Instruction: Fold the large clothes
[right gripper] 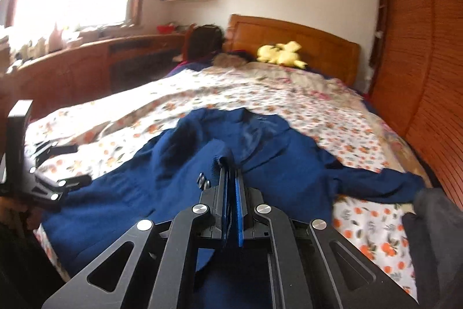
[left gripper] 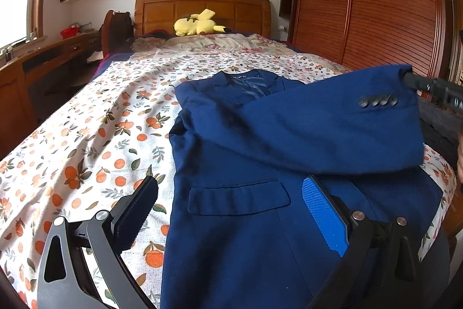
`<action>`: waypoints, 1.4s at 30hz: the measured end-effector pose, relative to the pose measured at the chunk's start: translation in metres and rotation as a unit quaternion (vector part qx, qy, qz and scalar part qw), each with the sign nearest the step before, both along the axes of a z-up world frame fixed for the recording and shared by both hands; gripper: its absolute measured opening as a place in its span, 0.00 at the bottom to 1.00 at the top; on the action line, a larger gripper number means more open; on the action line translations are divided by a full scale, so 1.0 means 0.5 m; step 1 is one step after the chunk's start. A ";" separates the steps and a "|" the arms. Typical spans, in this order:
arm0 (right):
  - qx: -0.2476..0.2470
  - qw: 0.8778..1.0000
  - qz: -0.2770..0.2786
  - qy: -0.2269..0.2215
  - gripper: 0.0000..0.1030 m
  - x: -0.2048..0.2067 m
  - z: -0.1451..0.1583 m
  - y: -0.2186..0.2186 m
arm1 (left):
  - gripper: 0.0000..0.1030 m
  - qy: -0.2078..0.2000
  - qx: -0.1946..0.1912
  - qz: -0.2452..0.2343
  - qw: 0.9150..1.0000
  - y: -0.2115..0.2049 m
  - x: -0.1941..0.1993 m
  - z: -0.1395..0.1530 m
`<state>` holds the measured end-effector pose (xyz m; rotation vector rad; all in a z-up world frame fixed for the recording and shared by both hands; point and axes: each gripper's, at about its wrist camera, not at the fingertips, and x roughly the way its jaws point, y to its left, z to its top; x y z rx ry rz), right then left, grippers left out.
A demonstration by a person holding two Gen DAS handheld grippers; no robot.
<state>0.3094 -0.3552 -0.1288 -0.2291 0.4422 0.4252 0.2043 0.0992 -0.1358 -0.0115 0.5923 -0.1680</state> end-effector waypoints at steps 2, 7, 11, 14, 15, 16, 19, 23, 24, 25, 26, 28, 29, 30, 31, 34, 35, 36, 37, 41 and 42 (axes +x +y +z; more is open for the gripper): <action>0.003 1.000 -0.021 0.007 0.04 0.013 -0.002 -0.029 | 0.98 0.001 0.002 0.000 1.000 -0.002 0.001 -0.001; -0.004 0.998 -0.053 0.038 0.04 0.035 -0.041 -0.083 | 0.98 0.003 0.005 -0.004 1.000 -0.016 0.008 -0.006; -0.011 0.996 -0.064 0.065 0.04 0.059 -0.083 -0.108 | 0.98 0.003 0.007 -0.010 1.000 -0.029 0.017 -0.009; -0.021 0.994 -0.071 0.076 0.04 0.078 -0.109 -0.115 | 0.98 -0.001 0.006 -0.014 1.000 -0.042 0.022 -0.009; -0.023 0.994 -0.073 0.078 0.04 0.083 -0.116 -0.118 | 0.98 -0.003 0.006 -0.016 1.000 -0.048 0.024 -0.009; -0.026 0.994 -0.075 0.079 0.04 0.084 -0.119 -0.119 | 0.98 -0.005 0.006 -0.017 1.000 -0.054 0.025 -0.008; -0.033 0.993 -0.081 0.077 0.05 0.090 -0.125 -0.123 | 0.98 -0.011 0.004 -0.021 1.000 -0.071 0.030 -0.008; -0.046 0.993 -0.096 0.059 0.05 0.093 -0.122 -0.133 | 0.98 -0.017 0.000 -0.028 0.999 -0.094 0.037 -0.010; -0.046 0.992 -0.098 0.057 0.05 0.096 -0.120 -0.136 | 0.98 -0.018 0.000 -0.030 0.999 -0.102 0.038 -0.009; -0.045 0.992 -0.098 0.059 0.05 0.098 -0.120 -0.138 | 0.98 -0.019 -0.001 -0.032 0.999 -0.108 0.040 -0.010; -0.044 0.993 -0.096 0.060 0.05 0.100 -0.121 -0.139 | 0.98 -0.020 -0.001 -0.034 0.999 -0.111 0.042 -0.010; -0.044 0.993 -0.086 0.062 0.05 0.102 -0.125 -0.134 | 0.98 -0.022 -0.003 -0.037 0.999 -0.122 0.047 -0.013; -0.046 0.994 -0.080 0.065 0.06 0.105 -0.131 -0.129 | 0.98 -0.021 -0.004 -0.039 0.999 -0.129 0.052 -0.015; -0.047 0.994 -0.073 0.069 0.09 0.107 -0.137 -0.124 | 0.98 -0.021 -0.005 -0.040 0.999 -0.132 0.054 -0.016; -0.047 0.994 -0.067 0.072 0.10 0.109 -0.143 -0.120 | 0.98 -0.021 -0.006 -0.041 0.999 -0.137 0.057 -0.018; -0.052 0.993 -0.050 0.090 0.23 0.123 -0.173 -0.105 | 0.98 -0.020 -0.006 -0.043 0.999 -0.151 0.065 -0.022; -0.054 0.993 -0.046 0.098 0.24 0.129 -0.183 -0.102 | 0.98 -0.020 -0.005 -0.044 0.999 -0.155 0.066 -0.024; -0.055 0.992 -0.044 0.104 0.25 0.134 -0.192 -0.100 | 0.98 -0.020 -0.004 -0.045 0.999 -0.161 0.070 -0.027; -0.057 0.991 -0.042 0.115 0.26 0.142 -0.205 -0.097 | 0.98 -0.020 -0.004 -0.046 0.999 -0.163 0.072 -0.029; -0.066 0.986 -0.039 0.149 0.34 0.165 -0.251 -0.093 | 0.98 -0.018 0.000 -0.049 0.999 -0.184 0.086 -0.038; -0.071 0.985 -0.039 0.155 0.38 0.169 -0.262 -0.093 | 0.98 -0.017 0.000 -0.050 0.999 -0.187 0.089 -0.039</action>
